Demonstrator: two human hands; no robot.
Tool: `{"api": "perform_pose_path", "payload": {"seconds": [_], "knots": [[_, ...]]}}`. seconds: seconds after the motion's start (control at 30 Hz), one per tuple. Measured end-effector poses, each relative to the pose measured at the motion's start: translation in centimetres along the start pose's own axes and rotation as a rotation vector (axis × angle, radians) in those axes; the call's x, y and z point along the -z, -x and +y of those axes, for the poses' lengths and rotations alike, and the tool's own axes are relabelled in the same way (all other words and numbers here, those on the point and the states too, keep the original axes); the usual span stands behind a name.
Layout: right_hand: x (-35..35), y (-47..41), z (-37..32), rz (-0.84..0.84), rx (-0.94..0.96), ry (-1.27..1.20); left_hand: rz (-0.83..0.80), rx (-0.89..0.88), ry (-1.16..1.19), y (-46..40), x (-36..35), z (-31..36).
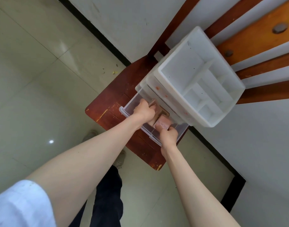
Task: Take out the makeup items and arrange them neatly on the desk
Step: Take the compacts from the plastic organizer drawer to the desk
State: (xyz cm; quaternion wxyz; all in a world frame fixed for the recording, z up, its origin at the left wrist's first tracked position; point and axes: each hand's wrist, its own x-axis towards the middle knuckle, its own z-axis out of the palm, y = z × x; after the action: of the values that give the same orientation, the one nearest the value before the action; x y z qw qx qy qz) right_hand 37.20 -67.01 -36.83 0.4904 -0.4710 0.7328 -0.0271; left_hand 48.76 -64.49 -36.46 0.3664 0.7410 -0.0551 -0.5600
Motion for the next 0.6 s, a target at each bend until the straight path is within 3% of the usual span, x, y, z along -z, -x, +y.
{"api": "perform_pose_path", "payload": {"seconds": [0.13, 0.37, 0.5, 0.6], "knots": [[0.8, 1.5, -0.9, -0.081, 0.048, -0.024, 0.004, -0.038, -0.107, 0.8, 0.8, 0.1], [2.8, 5.3, -0.1, -0.382, -0.089, -0.384, 0.002, -0.183, 0.023, 4.5, 3.3, -0.6], [3.5, 6.8, 0.8, -0.418, -0.158, -0.572, -0.048, -0.128, 0.159, 6.5, 4.5, -2.0], [3.5, 7.7, 1.7, -0.343, -0.298, -0.749, 0.010, -0.043, 0.363, 7.5, 5.2, -3.0]]}}
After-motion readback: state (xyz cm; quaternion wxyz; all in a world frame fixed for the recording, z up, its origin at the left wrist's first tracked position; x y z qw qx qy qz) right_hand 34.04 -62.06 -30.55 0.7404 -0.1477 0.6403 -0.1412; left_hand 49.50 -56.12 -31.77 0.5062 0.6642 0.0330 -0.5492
